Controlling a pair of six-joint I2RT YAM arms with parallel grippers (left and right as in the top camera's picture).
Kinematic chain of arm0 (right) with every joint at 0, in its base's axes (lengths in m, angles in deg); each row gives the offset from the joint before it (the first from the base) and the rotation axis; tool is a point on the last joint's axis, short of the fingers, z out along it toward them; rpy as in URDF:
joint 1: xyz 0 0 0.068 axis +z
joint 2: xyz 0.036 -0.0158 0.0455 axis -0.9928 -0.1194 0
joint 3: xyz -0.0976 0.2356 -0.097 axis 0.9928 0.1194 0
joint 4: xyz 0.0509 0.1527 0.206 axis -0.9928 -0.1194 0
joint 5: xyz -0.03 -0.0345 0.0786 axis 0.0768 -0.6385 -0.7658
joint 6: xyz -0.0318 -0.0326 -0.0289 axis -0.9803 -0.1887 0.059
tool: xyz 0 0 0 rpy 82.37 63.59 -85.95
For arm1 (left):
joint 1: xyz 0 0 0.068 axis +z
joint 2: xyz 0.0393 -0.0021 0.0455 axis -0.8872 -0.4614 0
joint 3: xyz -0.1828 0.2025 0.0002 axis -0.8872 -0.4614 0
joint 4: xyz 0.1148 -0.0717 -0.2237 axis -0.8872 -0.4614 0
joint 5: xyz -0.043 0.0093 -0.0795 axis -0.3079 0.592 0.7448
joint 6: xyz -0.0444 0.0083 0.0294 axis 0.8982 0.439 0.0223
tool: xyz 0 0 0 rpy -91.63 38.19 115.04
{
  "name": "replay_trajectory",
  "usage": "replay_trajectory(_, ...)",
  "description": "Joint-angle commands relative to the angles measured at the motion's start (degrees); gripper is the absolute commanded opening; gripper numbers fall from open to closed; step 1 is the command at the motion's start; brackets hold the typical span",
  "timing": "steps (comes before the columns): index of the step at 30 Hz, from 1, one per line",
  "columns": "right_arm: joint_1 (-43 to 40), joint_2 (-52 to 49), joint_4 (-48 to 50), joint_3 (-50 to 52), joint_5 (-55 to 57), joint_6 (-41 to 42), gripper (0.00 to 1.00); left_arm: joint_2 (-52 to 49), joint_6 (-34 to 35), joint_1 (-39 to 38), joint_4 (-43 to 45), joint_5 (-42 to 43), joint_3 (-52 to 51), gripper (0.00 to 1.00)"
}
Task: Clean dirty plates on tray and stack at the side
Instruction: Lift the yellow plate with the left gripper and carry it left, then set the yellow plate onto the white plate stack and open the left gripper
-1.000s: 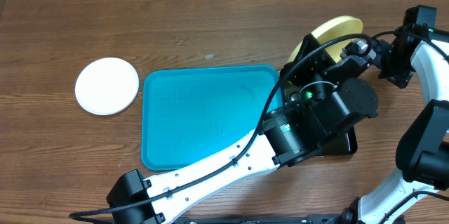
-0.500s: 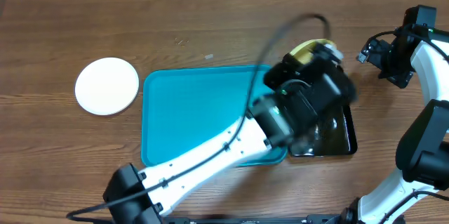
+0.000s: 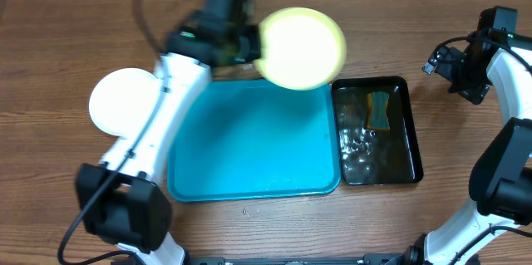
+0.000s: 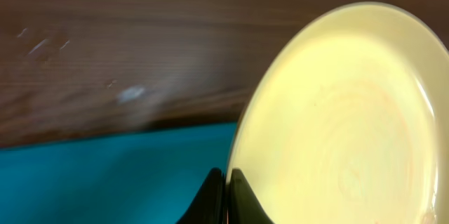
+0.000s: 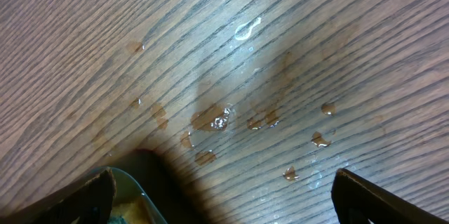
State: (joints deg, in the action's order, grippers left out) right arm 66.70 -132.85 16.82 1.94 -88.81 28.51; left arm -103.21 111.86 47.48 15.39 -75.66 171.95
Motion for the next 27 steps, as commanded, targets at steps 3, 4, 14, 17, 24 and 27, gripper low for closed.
replay_trajectory(3, -0.1, 1.4, 0.3, -1.0, 0.1, 0.2, 1.00, -0.2, 2.4, 16.9, -7.5, 7.7, 0.0, 0.04)
replay_trajectory(4, -0.1, 1.4, 0.3, -1.0, 0.1, 0.2, 1.00, -0.2, 2.4, 20.3, -9.3, 6.1, 0.0, 0.04)
replay_trajectory(14, -0.1, 1.4, 0.3, -1.0, 0.1, 0.2, 1.00, -0.3, 5.2, 46.0, -16.0, -17.2, -1.3, 0.04)
replay_trajectory(17, -0.1, 1.4, 0.3, -1.0, 0.1, 0.2, 1.00, -0.5, 3.8, 49.6, -15.3, -17.3, -2.0, 0.04)
replay_trajectory(24, -0.1, 1.4, 0.3, -1.0, 0.1, 0.2, 1.00, -0.5, 2.8, 50.5, -11.2, -15.4, -7.1, 0.04)
replay_trajectory(27, -0.1, 1.4, 0.3, -1.0, 0.1, 0.2, 1.00, -0.5, 2.8, 49.7, -7.6, -15.4, -11.1, 0.04)
